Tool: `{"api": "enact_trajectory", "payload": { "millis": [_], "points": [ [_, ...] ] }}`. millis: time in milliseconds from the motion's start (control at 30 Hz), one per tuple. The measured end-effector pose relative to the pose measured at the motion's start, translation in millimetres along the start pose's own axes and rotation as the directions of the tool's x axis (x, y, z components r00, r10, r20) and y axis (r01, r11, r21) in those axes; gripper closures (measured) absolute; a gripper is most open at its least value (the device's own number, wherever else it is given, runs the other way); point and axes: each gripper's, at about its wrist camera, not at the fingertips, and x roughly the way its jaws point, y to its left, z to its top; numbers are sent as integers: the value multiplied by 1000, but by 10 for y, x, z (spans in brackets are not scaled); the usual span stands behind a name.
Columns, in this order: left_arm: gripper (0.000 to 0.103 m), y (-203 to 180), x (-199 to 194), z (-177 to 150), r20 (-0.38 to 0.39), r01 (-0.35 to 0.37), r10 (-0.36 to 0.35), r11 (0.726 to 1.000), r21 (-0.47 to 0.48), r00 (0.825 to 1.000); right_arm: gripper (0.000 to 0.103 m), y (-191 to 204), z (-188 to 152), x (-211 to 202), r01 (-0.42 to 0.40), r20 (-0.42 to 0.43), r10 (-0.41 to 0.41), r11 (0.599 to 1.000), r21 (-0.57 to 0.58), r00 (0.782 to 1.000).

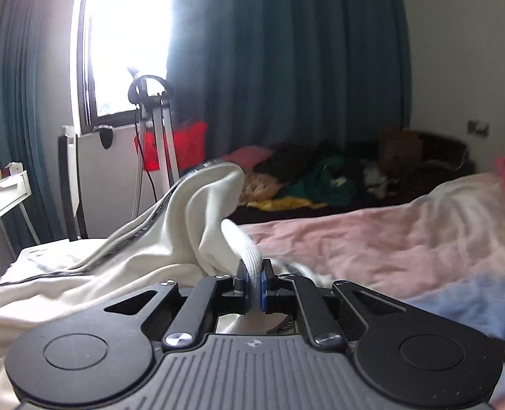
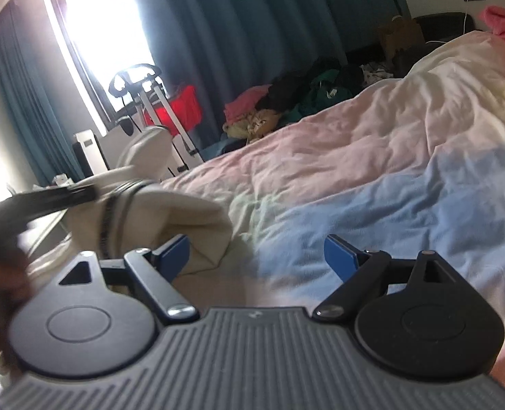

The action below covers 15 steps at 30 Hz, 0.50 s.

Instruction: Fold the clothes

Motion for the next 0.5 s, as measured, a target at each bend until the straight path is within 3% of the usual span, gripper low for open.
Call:
{"api": "enact_trajectory", "payload": {
  "millis": [133,233,367,467,500],
  "points": [
    [97,218,-780,-397,-25,19,-21,994,-105,999,15,98,-45,-165,-32,-6,32,999,-13,999],
    [97,361,-1158,-782,-81,-11,1,992,-125,997,15,199,-116,-297,-77,-26,77,997,-20,997],
    [96,508,-1186,-1119,-183,-14,-25,978,-210,983,15,363,-193,-424,-123,-54,121,992,-28,991],
    [90,498,-1167,-1184,-168,-5,-32,976,-217,985,15,512,-245,-494,-162,-59,159,986,-42,986],
    [81,501,-1175,-1189,-159,0,-39,971,-240,986,15,558,-271,-516,-170,-58,167,984,-52,984]
  ]
}}
